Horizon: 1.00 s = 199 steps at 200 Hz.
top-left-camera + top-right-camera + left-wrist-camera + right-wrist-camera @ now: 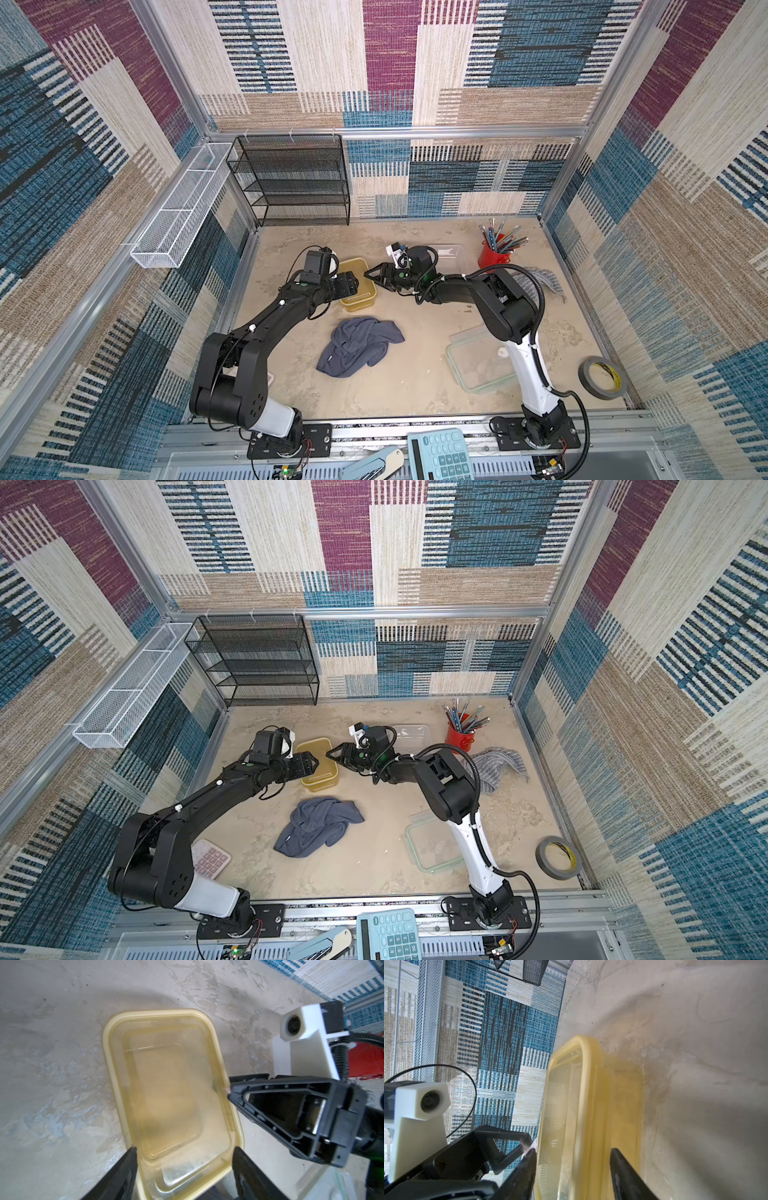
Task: Wipe the insides of the lunch boxes
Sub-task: Open the fastener of the lunch box.
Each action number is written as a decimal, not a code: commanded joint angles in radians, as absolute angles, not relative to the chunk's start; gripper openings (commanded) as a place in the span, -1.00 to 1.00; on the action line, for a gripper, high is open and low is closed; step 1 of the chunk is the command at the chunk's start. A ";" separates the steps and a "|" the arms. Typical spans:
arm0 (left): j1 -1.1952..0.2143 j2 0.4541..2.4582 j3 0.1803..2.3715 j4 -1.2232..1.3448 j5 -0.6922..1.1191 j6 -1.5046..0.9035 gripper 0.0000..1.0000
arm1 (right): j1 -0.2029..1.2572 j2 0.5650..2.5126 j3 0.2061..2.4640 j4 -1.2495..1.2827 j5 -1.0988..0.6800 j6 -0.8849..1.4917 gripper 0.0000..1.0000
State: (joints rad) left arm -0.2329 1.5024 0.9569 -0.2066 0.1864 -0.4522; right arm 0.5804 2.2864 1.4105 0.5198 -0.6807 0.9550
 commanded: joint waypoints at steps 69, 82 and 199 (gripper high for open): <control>-0.246 1.490 0.999 -0.246 0.213 -0.469 0.35 | 0.566 2.289 1.327 0.740 -0.710 1.090 0.25; -0.248 1.493 0.994 -0.238 0.217 -0.478 0.31 | 0.569 2.291 1.321 0.758 -0.710 1.103 0.21; -0.253 1.495 0.961 -0.123 0.241 -0.535 0.09 | 0.578 2.306 1.286 0.860 -0.715 1.154 0.00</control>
State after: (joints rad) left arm -0.2577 1.5032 0.9657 -0.1825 0.2401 -0.5060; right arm 0.5739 2.3005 1.2762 0.8162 -0.6960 1.1435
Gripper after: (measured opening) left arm 0.542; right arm 0.503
